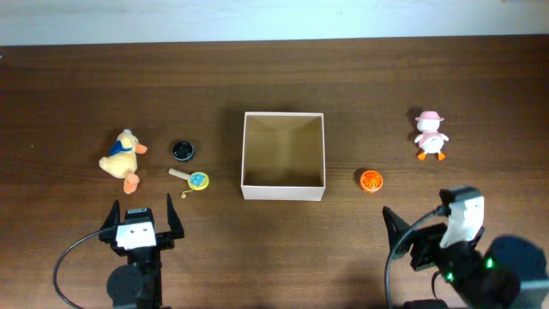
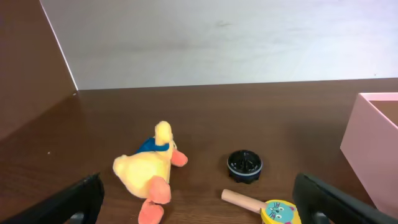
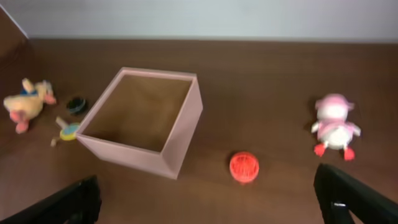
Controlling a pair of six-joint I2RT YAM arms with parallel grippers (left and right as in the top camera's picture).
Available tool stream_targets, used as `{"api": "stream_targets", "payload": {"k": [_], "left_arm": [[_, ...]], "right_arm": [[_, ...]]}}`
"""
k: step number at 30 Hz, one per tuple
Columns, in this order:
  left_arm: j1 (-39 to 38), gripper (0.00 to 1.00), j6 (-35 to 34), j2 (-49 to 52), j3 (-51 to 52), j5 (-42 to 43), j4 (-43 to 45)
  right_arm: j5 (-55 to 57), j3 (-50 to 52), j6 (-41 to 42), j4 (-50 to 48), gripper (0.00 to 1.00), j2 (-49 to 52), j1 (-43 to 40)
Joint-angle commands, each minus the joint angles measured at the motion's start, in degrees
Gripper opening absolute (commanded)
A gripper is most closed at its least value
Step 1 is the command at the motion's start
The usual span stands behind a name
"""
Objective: Pack container
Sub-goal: 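Move right gripper over the orange round toy and lower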
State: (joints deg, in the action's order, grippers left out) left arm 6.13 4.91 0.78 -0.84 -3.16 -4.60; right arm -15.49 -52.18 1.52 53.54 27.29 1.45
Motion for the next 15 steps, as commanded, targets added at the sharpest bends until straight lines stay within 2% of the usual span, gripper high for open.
{"api": "stream_targets", "payload": {"k": [1,6,8,15], "left_arm": [[0.04,0.99,0.5,-0.48,0.31,0.83,-0.02],[0.04,0.99,0.5,-0.48,0.31,0.83,-0.02],[0.04,0.99,0.52,-0.48,0.31,0.83,-0.02],[0.04,0.99,0.52,-0.48,0.31,0.83,-0.02]], "right_arm": [[-2.99,-3.15,0.46,2.23,0.99,4.26,-0.35],[-4.44,-3.1,0.2,2.8,0.99,8.48,-0.35],[-4.26,-3.1,-2.45,2.89,0.99,11.41,-0.35],[4.39,-3.26,0.52,1.53,0.99,28.72,-0.35]]}}
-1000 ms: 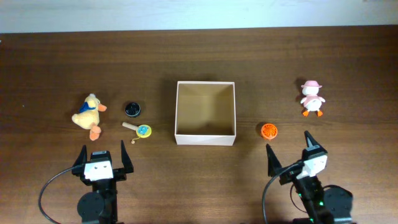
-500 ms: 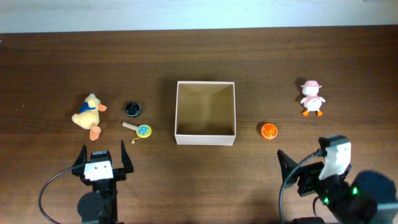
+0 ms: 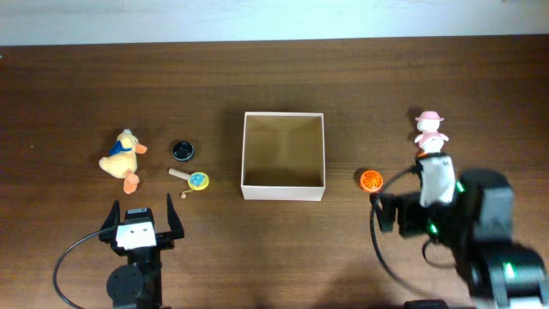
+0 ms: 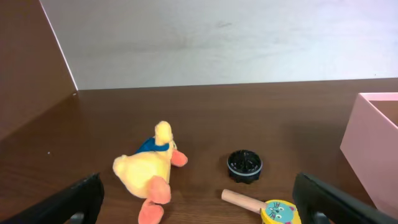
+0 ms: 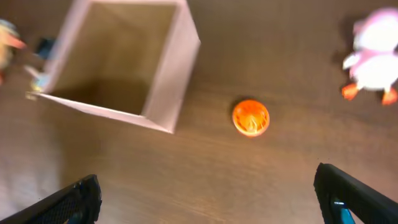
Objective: Pack container
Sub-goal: 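Move right gripper over the orange round toy and lower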
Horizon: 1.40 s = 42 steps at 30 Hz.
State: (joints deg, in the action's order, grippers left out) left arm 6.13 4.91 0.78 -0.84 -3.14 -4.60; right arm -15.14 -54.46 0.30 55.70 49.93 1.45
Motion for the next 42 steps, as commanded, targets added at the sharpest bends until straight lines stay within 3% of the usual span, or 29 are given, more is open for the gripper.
{"api": "stream_targets", "payload": {"k": [1,6,13,26,35,42], "left_arm": [[0.04,0.99,0.52,-0.48,0.31,0.81,-0.02],[0.04,0.99,0.5,-0.48,0.31,0.81,-0.02],[0.04,0.99,0.5,-0.48,0.31,0.81,-0.02],[0.04,0.99,0.5,-0.48,0.31,0.81,-0.02],[0.04,0.99,0.52,-0.48,0.31,0.81,-0.02],[0.04,0.99,0.52,-0.48,0.31,0.81,-0.02]], "right_arm": [[4.04,-1.03,2.43,-1.36,0.99,9.09,-0.35],[3.34,-1.03,8.24,-7.8,0.99,23.17,-0.35],[3.37,-1.03,8.39,-13.6,0.99,32.54,-0.35],[5.55,-0.94,-1.33,-16.09,0.97,34.18,-0.35],[5.55,-0.94,-1.31,-16.33,0.97,36.57,-0.35],[5.95,-0.94,3.21,-19.12,0.96,42.07,-0.35]]}}
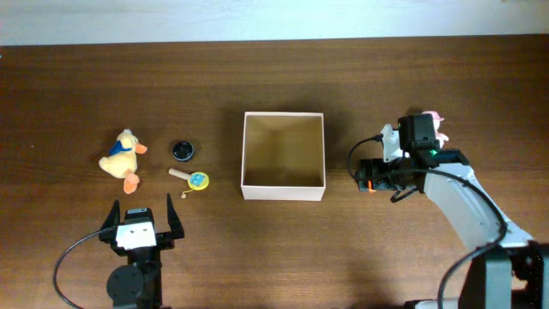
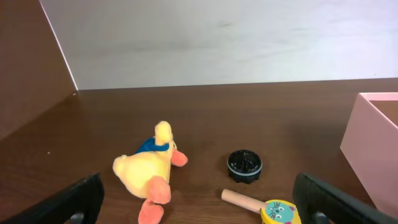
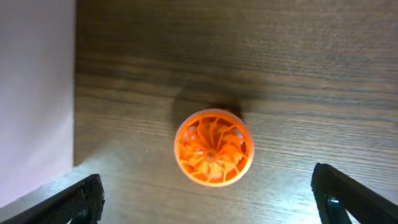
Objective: Pack container
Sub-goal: 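Move right gripper over the orange round toy and lower, then close right gripper on the orange round toy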
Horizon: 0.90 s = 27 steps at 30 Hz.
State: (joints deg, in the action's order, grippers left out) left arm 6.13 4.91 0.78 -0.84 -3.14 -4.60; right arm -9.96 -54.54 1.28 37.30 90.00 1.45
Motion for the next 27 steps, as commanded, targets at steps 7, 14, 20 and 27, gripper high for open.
{"api": "stream_targets", "payload": {"k": [7,14,20,27], "left_arm": [[0.04,0.99,0.5,-0.48,0.31,0.81,-0.02],[0.04,0.99,0.52,-0.48,0.31,0.81,-0.02],[0.04,0.99,0.5,-0.48,0.31,0.81,-0.02],[0.04,0.99,0.52,-0.48,0.31,0.81,-0.02]], "right_arm": [[3.06,-0.85,7.69,-3.54,0.96,4.15,-0.35],[3.13,-0.85,9.79,-4.15,0.95,4.31,-0.35],[2.95,-0.7,9.92,-3.67,0.95,4.46,0.83],[2.95,-0.63,10.21,-4.09,0.95,7.19,2.99]]}}
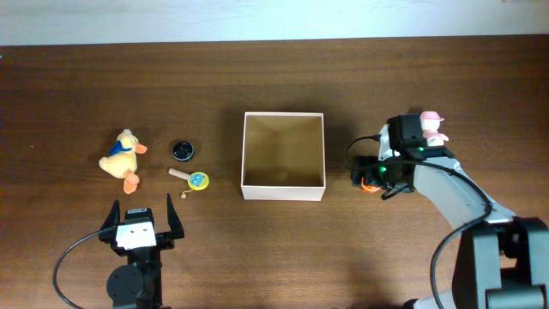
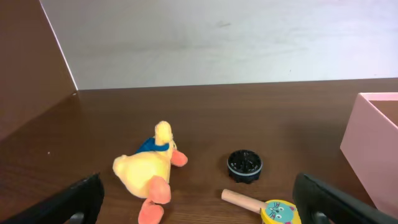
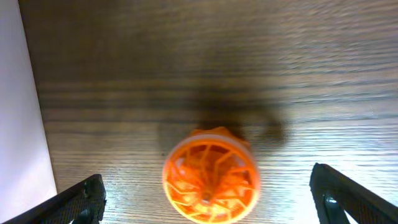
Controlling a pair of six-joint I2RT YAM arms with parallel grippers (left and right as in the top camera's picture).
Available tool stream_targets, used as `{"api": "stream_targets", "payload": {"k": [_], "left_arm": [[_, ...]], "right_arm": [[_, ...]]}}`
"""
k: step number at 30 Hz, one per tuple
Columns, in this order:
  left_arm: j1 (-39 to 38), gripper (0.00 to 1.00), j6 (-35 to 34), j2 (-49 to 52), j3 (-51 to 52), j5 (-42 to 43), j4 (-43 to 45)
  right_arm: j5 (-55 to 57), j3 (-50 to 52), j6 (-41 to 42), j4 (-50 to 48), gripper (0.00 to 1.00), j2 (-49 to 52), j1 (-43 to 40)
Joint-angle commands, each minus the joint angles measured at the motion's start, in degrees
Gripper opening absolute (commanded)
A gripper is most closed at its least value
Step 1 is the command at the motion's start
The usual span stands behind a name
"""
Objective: Pack container
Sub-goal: 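Close right gripper on the orange round toy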
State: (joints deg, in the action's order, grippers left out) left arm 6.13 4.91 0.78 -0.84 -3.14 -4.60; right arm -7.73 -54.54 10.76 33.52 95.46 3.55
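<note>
The open pink box (image 1: pixel 284 153) stands mid-table. An orange lattice ball (image 3: pixel 210 183) lies on the wood just right of the box wall (image 3: pixel 25 112). My right gripper (image 3: pixel 208 202) is open and hangs straight over the ball (image 1: pixel 371 182), one finger on each side, not touching it. A pink-and-white duck toy (image 1: pixel 431 124) sits behind the right arm. On the left lie a yellow plush duck (image 2: pixel 149 174), a black round cap (image 2: pixel 244 165) and a wooden rattle with a teal face (image 2: pixel 268 208). My left gripper (image 2: pixel 199 211) stands open near the front edge, short of them.
The left-hand objects show again from above: yellow duck (image 1: pixel 123 158), black cap (image 1: pixel 182 151), rattle (image 1: pixel 192 178). A pale wall runs along the far table edge (image 1: pixel 274 34). The right arm's cable loops near its base.
My right gripper has come lower and slightly nearer the ball, which now sits lower and larger in the wrist view. The left arm and all objects have not moved.
My right gripper started at the front right, near the table edge, open. It then stood farther forward by the ball, then directly above it beside the box, and now lower over it. The left arm stayed parked throughout.
</note>
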Motion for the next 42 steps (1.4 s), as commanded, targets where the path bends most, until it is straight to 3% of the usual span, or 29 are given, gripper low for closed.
{"api": "stream_targets", "payload": {"k": [1,22,31,42], "left_arm": [[0.04,0.99,0.5,-0.48,0.31,0.81,-0.02],[0.04,0.99,0.52,-0.48,0.31,0.81,-0.02],[0.04,0.99,0.5,-0.48,0.31,0.81,-0.02],[0.04,0.99,0.5,-0.48,0.31,0.81,-0.02]], "right_arm": [[0.74,-0.63,0.7,-0.37,0.95,2.32,1.07],[7.39,-0.63,0.24,-0.17,0.91,5.6,1.68],[7.37,-0.63,0.28,0.09,0.67,5.6,1.68],[7.3,-0.63,0.61,0.11,0.46,5.6,1.68]]}}
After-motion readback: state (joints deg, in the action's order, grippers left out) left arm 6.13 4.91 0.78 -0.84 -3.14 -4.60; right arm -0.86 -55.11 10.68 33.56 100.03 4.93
